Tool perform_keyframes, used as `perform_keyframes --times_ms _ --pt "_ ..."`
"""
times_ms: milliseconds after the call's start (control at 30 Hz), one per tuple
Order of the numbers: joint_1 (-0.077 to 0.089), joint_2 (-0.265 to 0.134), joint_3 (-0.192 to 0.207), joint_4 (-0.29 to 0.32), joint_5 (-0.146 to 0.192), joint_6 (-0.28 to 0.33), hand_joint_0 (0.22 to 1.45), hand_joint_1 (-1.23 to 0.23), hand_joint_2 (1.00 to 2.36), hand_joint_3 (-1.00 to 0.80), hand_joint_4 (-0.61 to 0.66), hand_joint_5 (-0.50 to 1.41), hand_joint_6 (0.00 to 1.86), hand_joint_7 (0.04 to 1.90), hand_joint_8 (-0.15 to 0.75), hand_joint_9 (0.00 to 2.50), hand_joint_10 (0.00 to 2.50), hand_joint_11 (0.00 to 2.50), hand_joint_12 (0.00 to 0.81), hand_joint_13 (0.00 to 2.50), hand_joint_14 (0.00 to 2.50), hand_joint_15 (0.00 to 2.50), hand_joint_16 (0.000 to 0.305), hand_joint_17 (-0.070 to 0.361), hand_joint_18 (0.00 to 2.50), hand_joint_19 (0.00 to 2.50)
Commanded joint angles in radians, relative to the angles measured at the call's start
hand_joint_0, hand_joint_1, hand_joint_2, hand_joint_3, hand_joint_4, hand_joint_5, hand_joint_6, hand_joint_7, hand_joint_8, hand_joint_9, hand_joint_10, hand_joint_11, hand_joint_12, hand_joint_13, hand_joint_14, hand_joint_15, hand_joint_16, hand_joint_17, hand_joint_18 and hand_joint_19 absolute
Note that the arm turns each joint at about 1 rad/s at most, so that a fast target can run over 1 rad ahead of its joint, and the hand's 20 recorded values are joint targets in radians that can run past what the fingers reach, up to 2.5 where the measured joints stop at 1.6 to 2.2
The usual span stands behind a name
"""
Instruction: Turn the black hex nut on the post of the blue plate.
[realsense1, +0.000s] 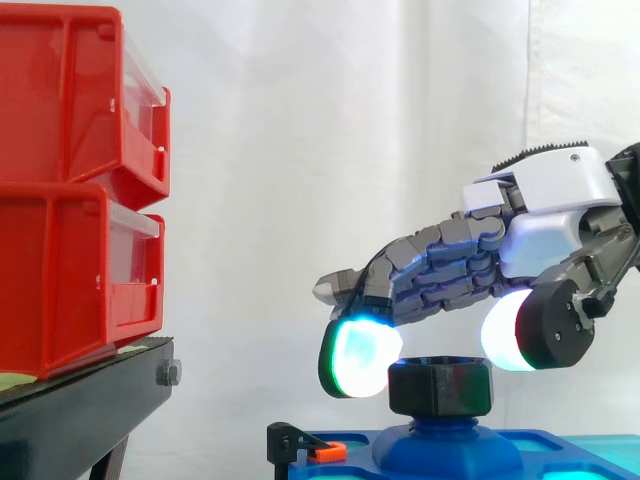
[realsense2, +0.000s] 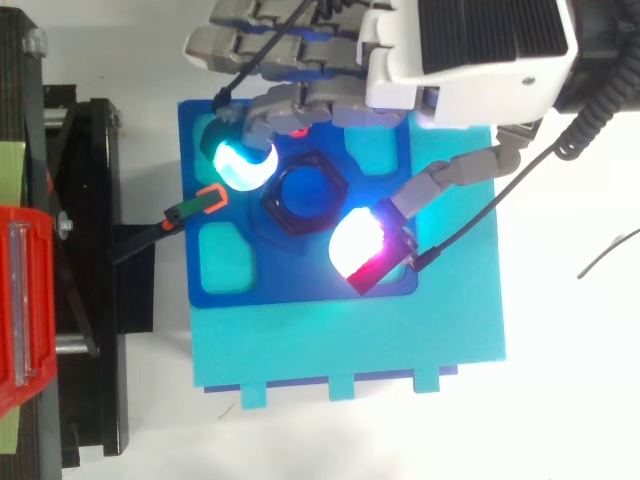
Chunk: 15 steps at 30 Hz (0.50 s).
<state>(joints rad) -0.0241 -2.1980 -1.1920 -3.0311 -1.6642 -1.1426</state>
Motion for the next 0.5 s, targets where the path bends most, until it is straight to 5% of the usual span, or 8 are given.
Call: perform_keyframes --times_ms 0,467 --pt "-0.002 0.0 0.005 -0.015 -0.005 -0.005 0.41 -0.61 1.0 -0.5 0.19 -0.26 0.5 0.85 0.155 0.0 0.0 0.0 0.317 0.0 0.0 0.0 0.047 0.107 0.0 0.0" --pt "-0.004 0.001 0.003 -0.041 -0.019 -0.006 0.41 -0.57 1.0 -0.5 0.21 -0.25 0.5 0.89 0.161 0.0 0.0 0.0 0.316 0.0 0.0 0.0 0.047 0.107 0.0 0.0"
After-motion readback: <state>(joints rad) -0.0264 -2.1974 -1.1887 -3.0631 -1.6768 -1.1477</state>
